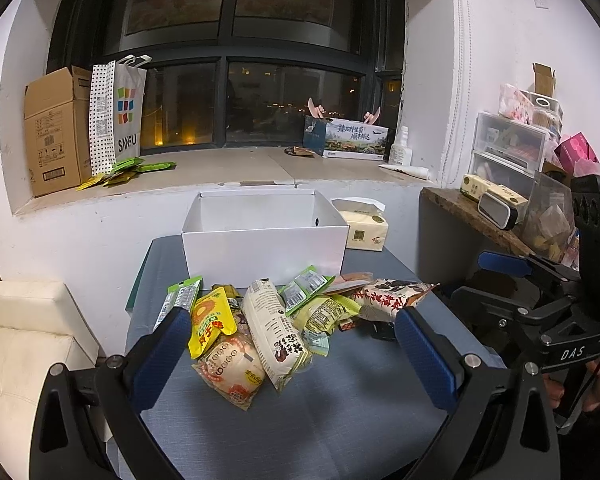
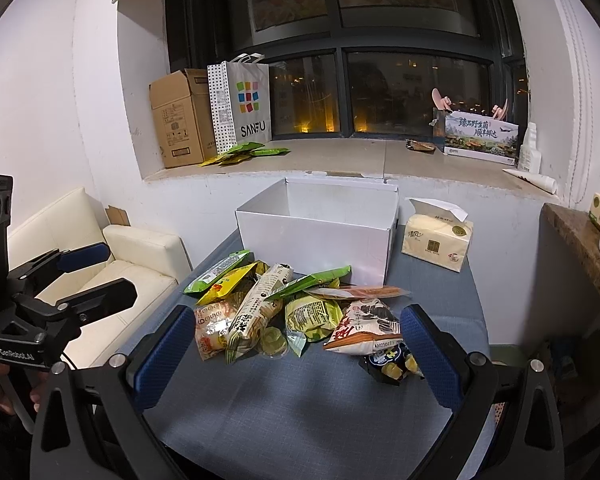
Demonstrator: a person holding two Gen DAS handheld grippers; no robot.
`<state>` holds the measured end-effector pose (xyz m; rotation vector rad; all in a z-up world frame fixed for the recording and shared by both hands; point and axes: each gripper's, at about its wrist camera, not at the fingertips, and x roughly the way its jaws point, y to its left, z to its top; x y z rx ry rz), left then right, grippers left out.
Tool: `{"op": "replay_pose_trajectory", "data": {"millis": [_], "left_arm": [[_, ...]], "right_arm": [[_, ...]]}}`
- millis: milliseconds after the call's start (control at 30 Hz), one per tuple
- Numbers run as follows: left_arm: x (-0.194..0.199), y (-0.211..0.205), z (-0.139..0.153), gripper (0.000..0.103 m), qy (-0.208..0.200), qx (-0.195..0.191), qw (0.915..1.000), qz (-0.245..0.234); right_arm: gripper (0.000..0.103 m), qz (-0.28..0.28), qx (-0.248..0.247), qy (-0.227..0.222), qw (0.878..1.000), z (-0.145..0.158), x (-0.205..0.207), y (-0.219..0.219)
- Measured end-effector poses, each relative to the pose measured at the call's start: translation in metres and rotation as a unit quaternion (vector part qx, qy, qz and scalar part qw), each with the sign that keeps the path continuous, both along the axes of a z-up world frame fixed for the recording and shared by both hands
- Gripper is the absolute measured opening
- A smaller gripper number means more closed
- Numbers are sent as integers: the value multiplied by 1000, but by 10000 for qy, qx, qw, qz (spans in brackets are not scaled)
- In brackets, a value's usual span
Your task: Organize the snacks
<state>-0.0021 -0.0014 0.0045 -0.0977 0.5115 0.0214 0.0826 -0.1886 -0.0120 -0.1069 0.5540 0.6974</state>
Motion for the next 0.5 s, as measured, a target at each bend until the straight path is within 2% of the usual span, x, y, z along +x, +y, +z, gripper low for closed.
{"op": "replay_pose_trajectory", "data": {"millis": [500], "left_arm": [[-1, 0, 0, 103, 35, 33, 10000, 1]], "right_arm": [[103, 6, 0, 10, 10000, -1, 0, 0]]}}
